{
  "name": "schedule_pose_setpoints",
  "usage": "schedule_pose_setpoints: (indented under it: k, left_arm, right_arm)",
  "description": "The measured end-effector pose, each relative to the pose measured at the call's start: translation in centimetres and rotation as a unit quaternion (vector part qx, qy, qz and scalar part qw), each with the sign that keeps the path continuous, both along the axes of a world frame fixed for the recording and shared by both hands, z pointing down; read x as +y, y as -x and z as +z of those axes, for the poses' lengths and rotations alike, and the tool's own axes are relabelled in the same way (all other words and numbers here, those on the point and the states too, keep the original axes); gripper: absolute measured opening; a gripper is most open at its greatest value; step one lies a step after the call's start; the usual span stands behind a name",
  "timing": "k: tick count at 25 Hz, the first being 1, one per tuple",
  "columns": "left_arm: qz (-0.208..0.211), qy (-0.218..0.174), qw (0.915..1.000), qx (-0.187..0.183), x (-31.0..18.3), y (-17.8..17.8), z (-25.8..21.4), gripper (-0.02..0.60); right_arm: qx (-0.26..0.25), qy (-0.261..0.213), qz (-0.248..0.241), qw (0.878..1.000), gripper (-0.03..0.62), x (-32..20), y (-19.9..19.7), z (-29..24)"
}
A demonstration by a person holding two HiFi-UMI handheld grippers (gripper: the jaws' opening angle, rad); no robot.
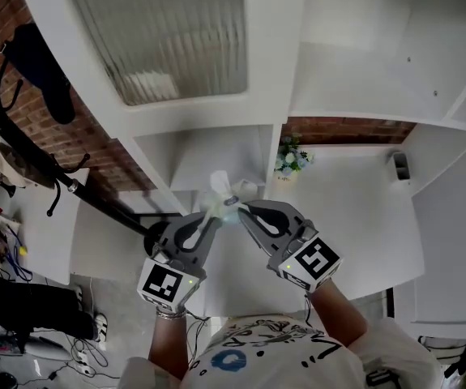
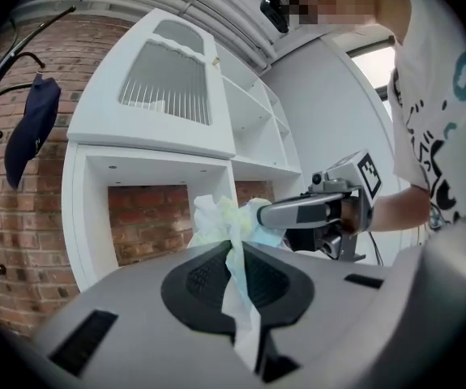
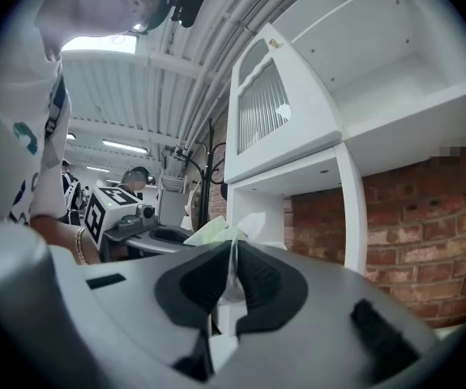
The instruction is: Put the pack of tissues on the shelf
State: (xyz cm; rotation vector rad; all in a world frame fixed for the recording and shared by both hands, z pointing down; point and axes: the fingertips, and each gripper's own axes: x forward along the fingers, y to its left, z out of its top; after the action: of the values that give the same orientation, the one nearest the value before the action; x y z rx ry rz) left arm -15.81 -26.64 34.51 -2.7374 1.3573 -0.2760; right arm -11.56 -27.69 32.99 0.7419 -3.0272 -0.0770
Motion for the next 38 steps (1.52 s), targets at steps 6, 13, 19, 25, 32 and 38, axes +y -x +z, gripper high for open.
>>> schedule_pose_setpoints:
  k: [6, 13, 19, 25, 32, 38]
  left_arm:
    - [0.004, 0.000, 0.9999, 0.010, -3.7, 1.9, 0.9, 0.029]
    - [-0.010, 0.017, 0.9998, 0.010, -7.6, 3.4, 2.4, 0.029]
    - [-0.026, 0.028, 0.9991, 0.020, -10.4, 4.8, 4.0, 0.029]
    - [-0.037, 0.041, 0.9984, 0.013, -12.0, 5.3, 6.2, 0.029]
    - [-0.053, 0.027, 0.9979, 0.024, -13.3, 5.4, 6.5, 0.029]
    - [-0.071, 0.019, 0.9972, 0.016, -13.7, 5.3, 6.6, 0.032]
  right_arm:
    - [0.005, 0.006, 0.038, 0.999, 0.032, -3.8, 1.7, 1.1]
    - [0.018, 0.015, 0.077, 0.997, 0.032, -7.6, 3.2, 2.4]
    - [0.025, 0.018, 0.090, 0.995, 0.032, -10.1, 4.4, 4.1]
    - [0.035, 0.025, 0.111, 0.993, 0.032, -11.7, 4.7, 5.6]
    - [0.024, 0.028, 0.129, 0.991, 0.032, -12.8, 4.6, 6.6]
    - [0.033, 0.056, 0.164, 0.984, 0.034, -13.6, 4.5, 7.7]
